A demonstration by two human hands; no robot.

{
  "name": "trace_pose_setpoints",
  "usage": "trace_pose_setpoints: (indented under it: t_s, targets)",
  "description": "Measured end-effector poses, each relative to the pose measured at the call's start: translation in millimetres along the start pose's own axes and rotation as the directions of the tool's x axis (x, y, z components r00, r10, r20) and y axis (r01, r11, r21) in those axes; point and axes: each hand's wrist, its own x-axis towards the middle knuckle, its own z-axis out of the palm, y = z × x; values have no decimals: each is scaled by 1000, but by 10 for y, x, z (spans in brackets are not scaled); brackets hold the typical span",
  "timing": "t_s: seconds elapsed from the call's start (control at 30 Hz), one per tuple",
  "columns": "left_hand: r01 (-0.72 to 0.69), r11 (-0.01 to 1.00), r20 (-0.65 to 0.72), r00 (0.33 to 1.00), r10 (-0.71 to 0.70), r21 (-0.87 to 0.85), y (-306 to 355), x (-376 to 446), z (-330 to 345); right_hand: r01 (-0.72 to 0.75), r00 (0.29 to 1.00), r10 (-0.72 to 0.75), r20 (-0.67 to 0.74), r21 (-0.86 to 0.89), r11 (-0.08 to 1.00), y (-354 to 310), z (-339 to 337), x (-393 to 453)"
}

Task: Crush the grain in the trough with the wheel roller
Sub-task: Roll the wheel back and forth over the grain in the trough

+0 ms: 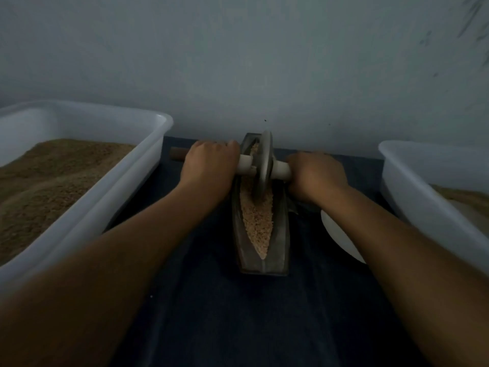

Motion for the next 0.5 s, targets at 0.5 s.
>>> trace_pose_setpoints:
  t_s: [0.5]
  targets:
    - [-33,999,-190,982,25,-40,205,-907,-350,131,955,-102,-278,86,988,-87,-169,-1014]
